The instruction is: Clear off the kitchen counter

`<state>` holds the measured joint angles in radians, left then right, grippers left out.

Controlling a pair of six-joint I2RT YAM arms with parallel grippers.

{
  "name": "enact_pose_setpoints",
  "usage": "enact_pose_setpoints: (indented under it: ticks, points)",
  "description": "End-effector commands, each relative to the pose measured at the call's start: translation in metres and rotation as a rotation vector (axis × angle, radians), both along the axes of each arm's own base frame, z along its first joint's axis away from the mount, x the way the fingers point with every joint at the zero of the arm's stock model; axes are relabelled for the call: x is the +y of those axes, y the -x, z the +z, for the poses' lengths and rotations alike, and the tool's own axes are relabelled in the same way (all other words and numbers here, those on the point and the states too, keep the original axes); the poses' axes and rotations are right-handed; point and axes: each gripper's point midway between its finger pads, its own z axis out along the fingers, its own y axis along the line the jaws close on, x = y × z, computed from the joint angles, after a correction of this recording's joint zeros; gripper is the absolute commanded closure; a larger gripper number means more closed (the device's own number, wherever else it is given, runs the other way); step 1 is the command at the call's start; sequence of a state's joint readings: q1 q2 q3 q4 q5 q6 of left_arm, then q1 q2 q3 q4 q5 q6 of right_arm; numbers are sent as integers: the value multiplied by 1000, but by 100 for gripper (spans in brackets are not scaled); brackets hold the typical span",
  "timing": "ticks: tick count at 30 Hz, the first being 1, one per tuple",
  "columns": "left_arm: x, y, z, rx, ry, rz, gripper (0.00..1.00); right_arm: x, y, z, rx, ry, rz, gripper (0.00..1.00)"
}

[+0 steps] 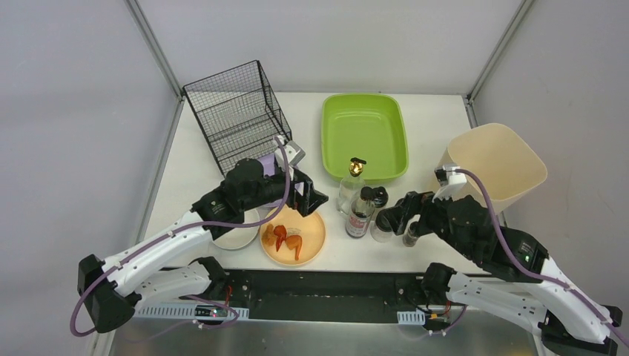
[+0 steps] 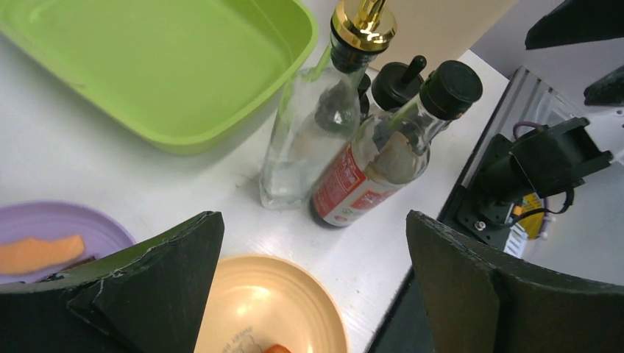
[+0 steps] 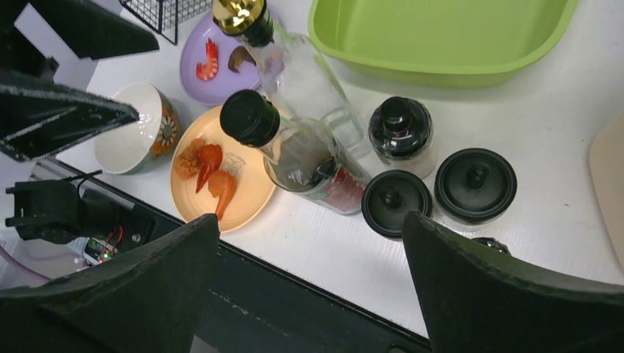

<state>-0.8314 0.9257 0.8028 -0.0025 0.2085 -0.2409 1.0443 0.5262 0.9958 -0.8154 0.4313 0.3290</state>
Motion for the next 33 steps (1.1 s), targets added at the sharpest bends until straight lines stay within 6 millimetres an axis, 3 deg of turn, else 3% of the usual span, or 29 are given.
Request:
enact_pose_setpoints:
  ticks: [1, 12, 33]
  points:
    - [-22, -12, 26, -195, 22, -90, 1, 1, 12, -6, 28, -20, 48, 1]
    - [-43, -34, 33, -363, 125, -81, 1, -23, 32, -1, 37, -90, 61, 1]
    - [-92, -52, 24, -338, 251, -156, 8, -33, 39, 5, 34, -125, 57, 1]
